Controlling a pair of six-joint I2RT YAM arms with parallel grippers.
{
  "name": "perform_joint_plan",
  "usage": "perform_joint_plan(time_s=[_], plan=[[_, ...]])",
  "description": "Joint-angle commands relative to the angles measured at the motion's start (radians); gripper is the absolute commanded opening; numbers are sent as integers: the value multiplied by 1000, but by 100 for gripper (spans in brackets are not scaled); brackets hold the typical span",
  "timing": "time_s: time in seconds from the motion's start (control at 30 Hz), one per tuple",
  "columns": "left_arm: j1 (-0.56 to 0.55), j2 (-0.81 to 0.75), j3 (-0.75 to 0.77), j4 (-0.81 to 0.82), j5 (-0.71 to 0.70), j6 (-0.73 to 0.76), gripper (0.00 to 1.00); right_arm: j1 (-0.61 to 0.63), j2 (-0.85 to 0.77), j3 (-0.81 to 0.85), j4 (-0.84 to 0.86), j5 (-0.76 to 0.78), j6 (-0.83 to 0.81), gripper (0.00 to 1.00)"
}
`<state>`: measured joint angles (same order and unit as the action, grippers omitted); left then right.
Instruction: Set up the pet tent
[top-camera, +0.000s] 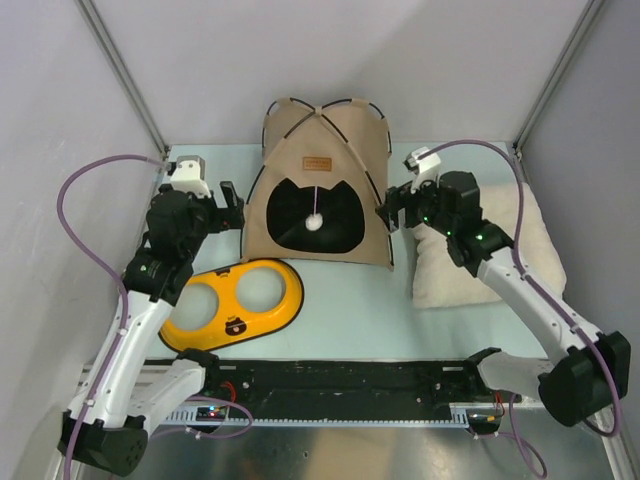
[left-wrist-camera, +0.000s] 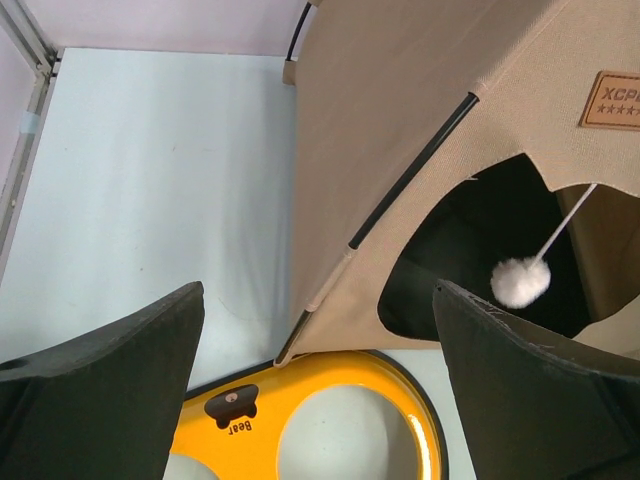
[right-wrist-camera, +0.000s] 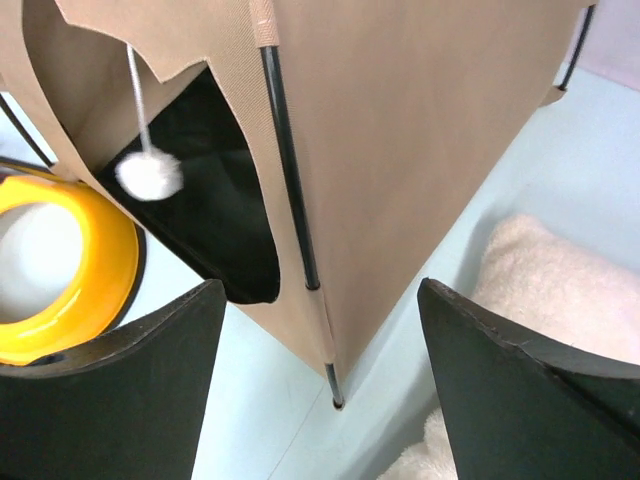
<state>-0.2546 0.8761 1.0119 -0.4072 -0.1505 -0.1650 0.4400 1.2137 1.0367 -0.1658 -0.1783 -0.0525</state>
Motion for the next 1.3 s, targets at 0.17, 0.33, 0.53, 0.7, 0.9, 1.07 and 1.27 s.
perform_joint_plan(time_s=[0.17,0.33,0.53,0.7,0.9,1.07,1.27], plan=[[6,23,40,12,-33,-18,100,-88,-188,-59,7,25,129,88],[8,13,42,11,-47,-33,100,-180,-155,-67,-48,233,286,89],[7,-33,30,11,-60,-35,100,-248,-32,-68,-123,325,375,93],[7,-49,25,11,-54,-29,100,-250,208,22,-157,321,251,99],[8,-63,4,10,-53,-24,100,-244,439,112,-262,414,205,100],[8,-74,-7,11,-63,-12,100,-211,543,135,-299,454,188,91],[8,-81,7,12,-60,2,100,-212,543,187,-315,490,222,7]])
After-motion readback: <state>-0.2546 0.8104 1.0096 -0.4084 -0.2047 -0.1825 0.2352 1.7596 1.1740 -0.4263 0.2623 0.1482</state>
